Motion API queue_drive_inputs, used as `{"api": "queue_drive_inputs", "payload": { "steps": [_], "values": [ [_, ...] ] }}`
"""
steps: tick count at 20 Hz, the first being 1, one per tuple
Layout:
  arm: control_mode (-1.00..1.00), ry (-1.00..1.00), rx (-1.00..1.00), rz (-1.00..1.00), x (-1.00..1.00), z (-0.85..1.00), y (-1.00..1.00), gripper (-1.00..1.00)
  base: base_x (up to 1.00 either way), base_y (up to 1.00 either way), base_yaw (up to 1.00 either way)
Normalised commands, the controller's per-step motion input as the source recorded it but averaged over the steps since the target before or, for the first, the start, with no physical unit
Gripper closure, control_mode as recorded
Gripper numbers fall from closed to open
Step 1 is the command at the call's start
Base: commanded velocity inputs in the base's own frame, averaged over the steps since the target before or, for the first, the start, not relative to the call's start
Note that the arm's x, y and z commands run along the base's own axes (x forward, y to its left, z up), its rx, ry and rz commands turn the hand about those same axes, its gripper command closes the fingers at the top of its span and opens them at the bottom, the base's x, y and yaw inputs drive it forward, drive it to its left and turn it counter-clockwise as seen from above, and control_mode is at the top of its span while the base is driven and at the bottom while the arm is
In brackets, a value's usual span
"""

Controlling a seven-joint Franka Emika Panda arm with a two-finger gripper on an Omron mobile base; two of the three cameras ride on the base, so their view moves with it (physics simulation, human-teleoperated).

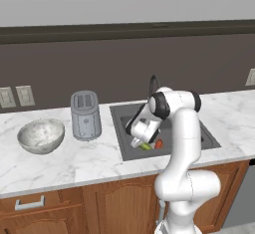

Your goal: Remove the sweet potato and mango from the sink. Then move the bowl and cup from the counter to the sink for washing.

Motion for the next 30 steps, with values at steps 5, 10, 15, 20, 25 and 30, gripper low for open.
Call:
{"api": "queue_drive_inputs", "payload": {
  "steps": [5, 10, 15, 20, 25, 30],
  "values": [
    [-1.00, 0.00, 0.00, 0.00, 0.00, 0.16, -0.03, 1.00, 0.00, 0.00, 0.00],
    [-1.00, 0.00, 0.00, 0.00, -0.01, 0.14, -0.03, 1.00, 0.00, 0.00, 0.00],
    [-1.00, 0.00, 0.00, 0.00, -0.04, 0.16, -0.05, 1.00, 0.00, 0.00, 0.00],
    [-1.00, 0.00, 0.00, 0.00, -0.04, 0.15, -0.07, 1.00, 0.00, 0.00, 0.00],
    [-1.00, 0.01, 0.00, 0.00, -0.09, 0.16, -0.01, 1.00, 0.00, 0.00, 0.00],
    [-1.00, 0.00, 0.00, 0.00, -0.05, 0.18, 0.00, 1.00, 0.00, 0.00, 0.00]
  ]
}}
